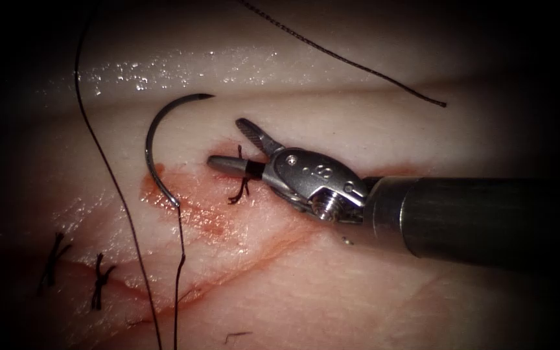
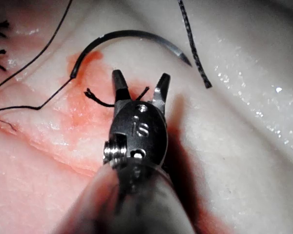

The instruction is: Wound Closure

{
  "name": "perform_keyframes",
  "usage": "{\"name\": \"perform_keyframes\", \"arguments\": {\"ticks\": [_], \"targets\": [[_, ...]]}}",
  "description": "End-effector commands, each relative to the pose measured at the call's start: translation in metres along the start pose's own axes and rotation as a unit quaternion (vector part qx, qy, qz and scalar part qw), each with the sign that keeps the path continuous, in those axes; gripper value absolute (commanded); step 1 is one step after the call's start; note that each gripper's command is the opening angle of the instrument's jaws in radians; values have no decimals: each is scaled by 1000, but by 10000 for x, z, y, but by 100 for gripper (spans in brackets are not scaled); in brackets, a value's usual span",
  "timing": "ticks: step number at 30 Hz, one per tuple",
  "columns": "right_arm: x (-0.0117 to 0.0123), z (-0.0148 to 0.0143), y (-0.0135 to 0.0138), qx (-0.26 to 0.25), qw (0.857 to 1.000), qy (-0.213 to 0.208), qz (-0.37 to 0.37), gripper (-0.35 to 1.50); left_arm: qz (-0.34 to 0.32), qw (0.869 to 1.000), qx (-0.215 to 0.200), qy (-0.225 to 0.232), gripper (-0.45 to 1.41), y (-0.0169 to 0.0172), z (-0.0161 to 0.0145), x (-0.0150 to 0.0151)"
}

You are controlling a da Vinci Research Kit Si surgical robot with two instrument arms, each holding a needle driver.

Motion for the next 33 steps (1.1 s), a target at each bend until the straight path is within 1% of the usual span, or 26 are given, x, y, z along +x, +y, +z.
{"name": "perform_keyframes", "arguments": {"ticks": [1, 2, 3, 4, 5, 6, 7, 9, 10, 11, 15, 18, 19, 20, 21, 22, 23, 24, 25, 26, 27, 29, 30, 33], "targets": [[-8, -17, 8, -3, 1000, -2, -2, 54, 6, 1000, 11, -13, -45, -2, 2, -7], [-9, -27, 11, -3, 1000, -3, -2, 27, 14, 999, 19, -23, -45, -4, -2, -12], [-11, -36, 15, -8, 1000, -5, -3, 14, 19, 999, 27, -34, -45, -7, -6, -18], [-12, -46, 18, -15, 1000, -7, -4, 14, 21, 998, 35, -45, -45, -12, -11, -25], [-12, -46, 18, -15, 1000, -7, -4, 14, 21, 998, 35, -45, -45, -12, -11, -25], [-14, -65, 26, -22, 999, -13, -20, -1, 27, 996, 47, -65, -45, -23, -16, -37], [-14, -72, 29, -25, 999, -18, -41, -10, 37, 994, 60, -84, -45, -33, -18, -45], [-14, -85, 35, -32, 994, -34, -98, -15, 50, 989, 87, -110, -45, -49, -19, -57], [-14, -93, 38, -35, 989, -57, -131, -23, 65, 982, 122, -130, -45, -65, -16, -71], [-14, -96, 37, -36, 988, -58, -140, -35, 69, 979, 135, -139, -45, -71, -14, -78], [-12, -98, 35, -11, 988, -49, -147, -35, 77, 969, 168, -163, -45, -94, 1, -109], [-9, -97, 30, -9, 988, -43, -145, -35, 91, 960, 197, -175, -45, -105, 18, -149], [-8, -95, 29, -11, 989, -40, -145, -18, 94, 958, 203, -177, -45, -106, 21, -157], [-7, -94, 28, -10, 989, -37, -144, -11, 100, 957, 208, -176, -45, -106, 24, -166], [-7, -93, 27, -9, 989, -33, -144, -1, 92, 958, 211, -172, -45, -107, 27, -178], [-6, -91, 26, -7, 989, -30, -143, 19, 82, 959, 212, -168, -5, -106, 28, -187], [-5, -90, 26, -7, 989, -28, -143, 34, 78, 960, 213, -164, 46, -106, 30, -195], [-4, -89, 25, -7, 989, -28, -142, 46, 67, 962, 214, -158, 78, -105, 30, -203], [-3, -88, 24, -8, 990, -27, -141, 63, 57, 967, 200, -147, 105, -102, 31, -212], [-1, -86, 24, -9, 990, -28, -140, 86, 24, 975, 171, -140, 130, -96, 33, -223], [0, -86, 24, -9, 990, -28, -140, 98, -2, 980, 143, -138, 139, -89, 33, -228], [2, -84, 25, -10, 990, -29, -139, 113, -45, 983, 106, -144, 140, -77, 32, -234], [3, -84, 25, -11, 990, -30, -138, 116, -52, 983, 92, -149, 140, -69, 31, -236], [4, -85, 24, -14, 990, -31, -138, 120, -47, 986, 77, -142, 140, -51, 25, -241]]}}
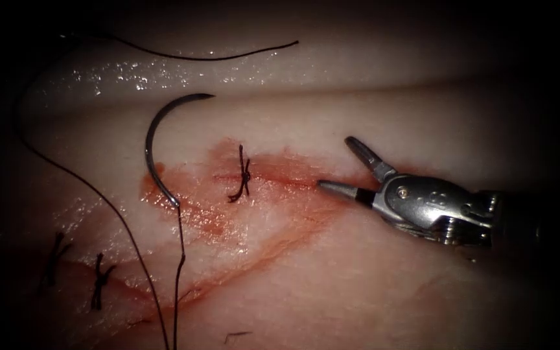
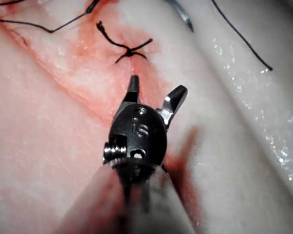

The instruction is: Wound Closure

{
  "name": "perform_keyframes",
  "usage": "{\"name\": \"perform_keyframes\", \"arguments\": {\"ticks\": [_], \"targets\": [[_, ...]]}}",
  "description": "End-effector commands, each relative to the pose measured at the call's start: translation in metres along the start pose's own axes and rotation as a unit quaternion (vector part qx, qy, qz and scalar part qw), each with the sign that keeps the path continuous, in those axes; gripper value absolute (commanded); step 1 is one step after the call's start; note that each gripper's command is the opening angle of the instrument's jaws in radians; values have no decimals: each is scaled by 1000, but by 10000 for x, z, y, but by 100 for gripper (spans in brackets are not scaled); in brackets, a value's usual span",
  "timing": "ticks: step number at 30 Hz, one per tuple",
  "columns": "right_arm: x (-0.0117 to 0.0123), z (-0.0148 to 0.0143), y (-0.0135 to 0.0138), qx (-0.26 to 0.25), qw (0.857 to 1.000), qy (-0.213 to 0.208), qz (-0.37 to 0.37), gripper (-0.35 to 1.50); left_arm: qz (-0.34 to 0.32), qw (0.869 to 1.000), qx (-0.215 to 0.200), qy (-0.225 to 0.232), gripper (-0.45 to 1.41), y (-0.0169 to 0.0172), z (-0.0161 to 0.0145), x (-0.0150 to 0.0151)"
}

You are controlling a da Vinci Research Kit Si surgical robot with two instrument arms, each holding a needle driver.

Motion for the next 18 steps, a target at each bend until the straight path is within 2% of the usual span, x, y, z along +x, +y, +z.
{"name": "perform_keyframes", "arguments": {"ticks": [1, 4, 9, 18], "targets": [[1, 8, -4, 0, 1000, 1, 0, 120, 2, 1000, -2, 5, 140, 5, 7, -3], [1, 7, -7, -2, 1000, 2, -2, 120, 8, 1000, -1, 3, 140, 13, -1, -13], [-1, 11, -15, 10, 1000, 4, -4, 108, 21, 1000, 5, 11, 140, 20, -13, -53], [-3, 27, -35, 32, 999, 2, -5, 100, 7, 1000, 23, -8, 140, 17, -2, -126]]}}
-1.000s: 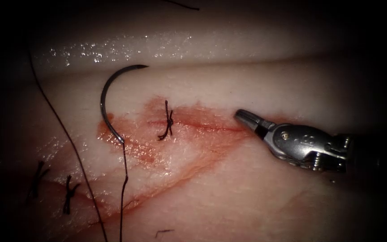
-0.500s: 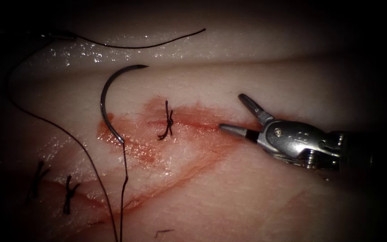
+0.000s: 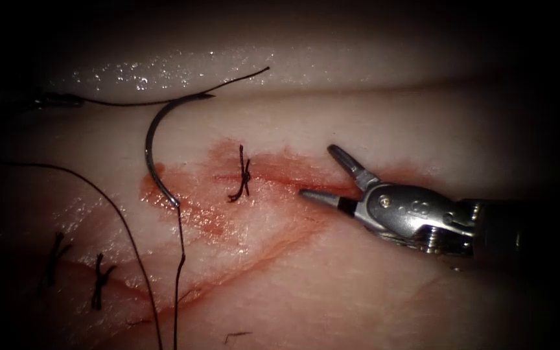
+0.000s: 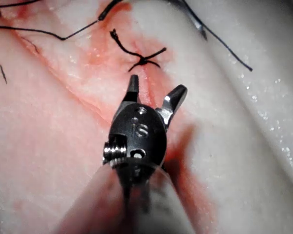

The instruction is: Wound Closure

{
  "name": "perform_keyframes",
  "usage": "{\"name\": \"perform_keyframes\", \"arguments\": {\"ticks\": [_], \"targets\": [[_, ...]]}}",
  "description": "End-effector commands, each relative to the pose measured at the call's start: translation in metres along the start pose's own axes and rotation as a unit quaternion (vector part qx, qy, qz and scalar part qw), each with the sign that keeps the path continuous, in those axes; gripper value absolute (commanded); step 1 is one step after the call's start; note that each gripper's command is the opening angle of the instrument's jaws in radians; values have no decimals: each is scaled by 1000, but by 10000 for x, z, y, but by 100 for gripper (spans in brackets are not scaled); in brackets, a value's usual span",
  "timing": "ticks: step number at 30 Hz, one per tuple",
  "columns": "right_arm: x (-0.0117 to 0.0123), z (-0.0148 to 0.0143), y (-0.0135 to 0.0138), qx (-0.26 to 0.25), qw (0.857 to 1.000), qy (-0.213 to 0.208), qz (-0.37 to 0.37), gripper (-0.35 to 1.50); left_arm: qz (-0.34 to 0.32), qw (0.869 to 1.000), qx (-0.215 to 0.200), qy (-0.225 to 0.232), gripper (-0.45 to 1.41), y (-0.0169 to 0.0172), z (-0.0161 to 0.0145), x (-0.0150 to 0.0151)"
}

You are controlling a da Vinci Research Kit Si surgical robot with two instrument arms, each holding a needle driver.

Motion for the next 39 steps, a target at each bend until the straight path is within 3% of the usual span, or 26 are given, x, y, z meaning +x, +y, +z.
{"name": "perform_keyframes", "arguments": {"ticks": [1, 5, 9, 16, 18, 22, 28, 31, 33, 34, 36, 39], "targets": [[-1, 12, -7, 4, 1000, 2, 2, 100, -3, 1000, 1, -4, 140, 4, 11, -9], [-2, 14, -11, 9, 1000, 3, 3, 95, -25, 999, -9, -19, 140, 10, 17, -32], [-3, 14, -12, 11, 1000, 1, 6, 91, -134, 989, -64, -14, 140, 18, 8, -40], [-4, 13, -13, 13, 1000, -1, 11, 89, -227, 965, -135, 2, 140, 29, -22, -15], [-4, 13, -13, 13, 1000, -1, 11, 88, -243, 957, -157, 6, 140, 40, -44, 5], [-4, 13, -14, 13, 1000, -1, 11, 86, -239, 958, -150, 49, 140, 34, -71, 44], [-4, 12, -13, 14, 1000, -2, 11, 91, -158, 967, -99, 176, 140, 1, -83, 106], [-4, 11, -12, 15, 1000, -2, 11, 93, -152, 968, -92, 179, 140, -3, -86, 126], [-4, 8, -12, 15, 1000, 2, 11, 66, -146, 966, -108, 185, 140, 4, -89, 136], [-3, 5, -14, 17, 1000, 3, 11, 12, -139, 965, -127, 184, 135, 22, -92, 146], [2, 2, -15, 23, 1000, -6, 16, -28, -126, 966, -142, 176, 127, 48, -94, 155], [15, 0, -15, 25, 1000, -13, -7, -35, -118, 966, -163, 161, 123, 90, -93, 165]]}}
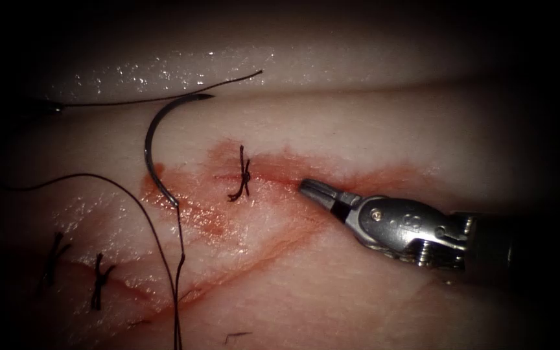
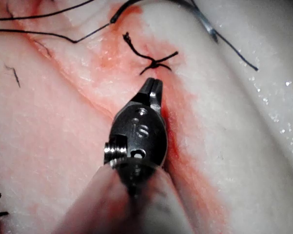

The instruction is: Wound Closure

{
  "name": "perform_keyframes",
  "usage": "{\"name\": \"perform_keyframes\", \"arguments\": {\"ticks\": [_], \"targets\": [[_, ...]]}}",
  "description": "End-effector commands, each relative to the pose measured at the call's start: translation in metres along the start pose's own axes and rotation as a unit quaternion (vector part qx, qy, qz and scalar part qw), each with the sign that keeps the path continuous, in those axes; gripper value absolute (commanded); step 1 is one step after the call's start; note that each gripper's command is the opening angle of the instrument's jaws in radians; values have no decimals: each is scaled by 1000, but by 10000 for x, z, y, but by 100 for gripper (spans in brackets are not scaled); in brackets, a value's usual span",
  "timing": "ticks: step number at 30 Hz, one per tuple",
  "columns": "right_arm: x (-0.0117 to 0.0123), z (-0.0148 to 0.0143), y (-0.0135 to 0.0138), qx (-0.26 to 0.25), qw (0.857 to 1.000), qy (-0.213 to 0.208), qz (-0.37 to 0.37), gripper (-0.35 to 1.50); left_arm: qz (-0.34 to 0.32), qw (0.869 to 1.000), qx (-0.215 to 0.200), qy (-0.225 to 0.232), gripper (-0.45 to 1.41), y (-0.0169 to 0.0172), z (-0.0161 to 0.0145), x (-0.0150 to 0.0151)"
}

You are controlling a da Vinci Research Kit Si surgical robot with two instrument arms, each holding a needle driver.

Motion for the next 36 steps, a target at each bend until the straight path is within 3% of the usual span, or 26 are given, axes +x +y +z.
{"name": "perform_keyframes", "arguments": {"ticks": [1, 3, 4, 8, 13, 17, 19, 32, 34, 35, 36], "targets": [[14, 10, -1, 11, 1000, 0, -16, -35, 4, 1000, -2, -7, 120, 14, 14, -9], [24, 9, 0, 16, 999, -2, -31, -35, 27, 999, -13, -20, 117, 39, 27, -16], [34, 9, 1, 21, 999, -4, -47, -18, 66, 996, -28, -44, 112, 64, 42, -26], [41, 11, 3, 37, 997, 2, -66, 41, 136, 986, -57, -83, 112, 107, 79, -61], [34, 15, 5, 43, 997, 7, -70, 64, 156, 983, -69, -71, 92, 111, 103, -80], [26, 18, 8, 44, 996, 8, -74, 63, 158, 983, -75, -57, 78, 113, 115, -81], [21, 21, 7, 46, 996, 5, -76, 59, 169, 982, -73, -44, 61, 116, 120, -80], [6, 28, 8, 52, 995, -3, -84, 52, 181, 979, -86, -27, 56, 129, 134, -79], [6, 28, 8, 52, 995, -3, -84, 51, 182, 979, -86, -26, 39, 131, 135, -80], [6, 28, 8, 52, 995, -3, -84, 51, 183, 979, -87, -25, 3, 132, 136, -81], [6, 29, 8, 52, 995, -3, -84, 51, 184, 979, -87, -25, -13, 132, 136, -82]]}}
